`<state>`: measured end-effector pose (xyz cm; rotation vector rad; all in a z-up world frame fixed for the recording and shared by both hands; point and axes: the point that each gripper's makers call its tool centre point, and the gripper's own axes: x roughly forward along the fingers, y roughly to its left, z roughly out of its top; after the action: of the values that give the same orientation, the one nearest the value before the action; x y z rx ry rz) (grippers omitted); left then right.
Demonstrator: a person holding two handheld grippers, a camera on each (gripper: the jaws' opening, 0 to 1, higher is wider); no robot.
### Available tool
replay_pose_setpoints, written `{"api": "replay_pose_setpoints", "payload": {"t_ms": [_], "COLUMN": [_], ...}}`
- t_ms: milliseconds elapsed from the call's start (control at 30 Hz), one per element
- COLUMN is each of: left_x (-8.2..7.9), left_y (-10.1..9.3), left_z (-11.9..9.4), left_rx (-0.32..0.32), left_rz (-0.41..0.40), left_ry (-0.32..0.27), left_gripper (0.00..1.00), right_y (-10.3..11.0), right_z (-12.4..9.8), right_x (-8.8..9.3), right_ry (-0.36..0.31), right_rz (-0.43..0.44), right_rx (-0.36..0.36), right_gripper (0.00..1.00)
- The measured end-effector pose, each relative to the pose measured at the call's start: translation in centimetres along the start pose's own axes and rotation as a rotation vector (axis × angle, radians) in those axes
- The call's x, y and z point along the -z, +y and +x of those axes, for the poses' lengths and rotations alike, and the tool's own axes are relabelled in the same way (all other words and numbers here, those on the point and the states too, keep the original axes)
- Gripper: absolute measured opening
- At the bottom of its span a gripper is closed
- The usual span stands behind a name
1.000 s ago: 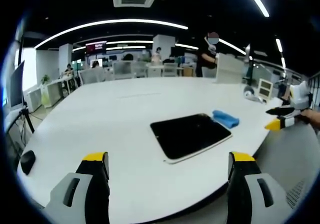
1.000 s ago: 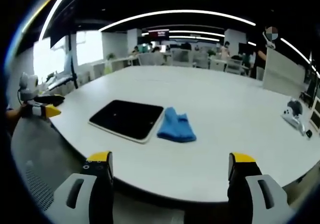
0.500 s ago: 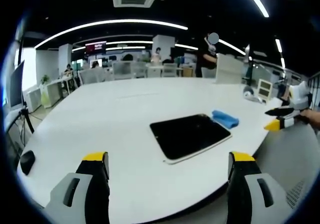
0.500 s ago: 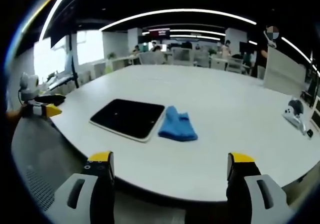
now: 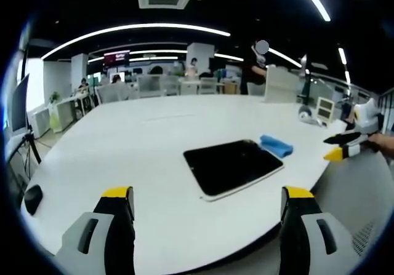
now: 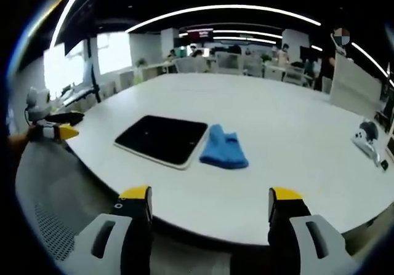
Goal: Wipe the mirror surface with the cleaning cloth until all visible marks leave the cleaned area.
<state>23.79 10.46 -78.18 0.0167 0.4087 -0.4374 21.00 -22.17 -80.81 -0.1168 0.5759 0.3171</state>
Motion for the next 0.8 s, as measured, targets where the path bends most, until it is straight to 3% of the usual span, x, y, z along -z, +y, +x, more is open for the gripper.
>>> {"api": "replay_pose_setpoints", "payload": {"t_ms": [100,267,500,800], "left_x": [0.0,0.0,-0.1,-0.1], "left_y": [0.0,0.0,0.0,0.1], "left_z": [0.0,0.0,0.0,0.1], "left_rx": [-0.001,-0.001,-0.002,-0.006], "left_rz": [-0.001,-0.001,-0.002,-0.009], "left_ry": [-0.001,-0.002,-0.005,-0.010], "left_gripper": [0.99,0.99,0.99,0.99], "right_y": [-0.2,-1.5,-1.1,-1.9], "right_z": [0.0,0.5,2.5,6.0], "right_x": [-0.3,-2.3,-4.8,-5.3], "right_ry": [0.006,-0.013,-0.023,0.040], "right_rz": [-0.025,-0.003,-0.037,-0.128], "right_rx": [-0.004,-0.005,-0.061,-0.058], "right_gripper": [0.74,0.70,0.67,0.54]}}
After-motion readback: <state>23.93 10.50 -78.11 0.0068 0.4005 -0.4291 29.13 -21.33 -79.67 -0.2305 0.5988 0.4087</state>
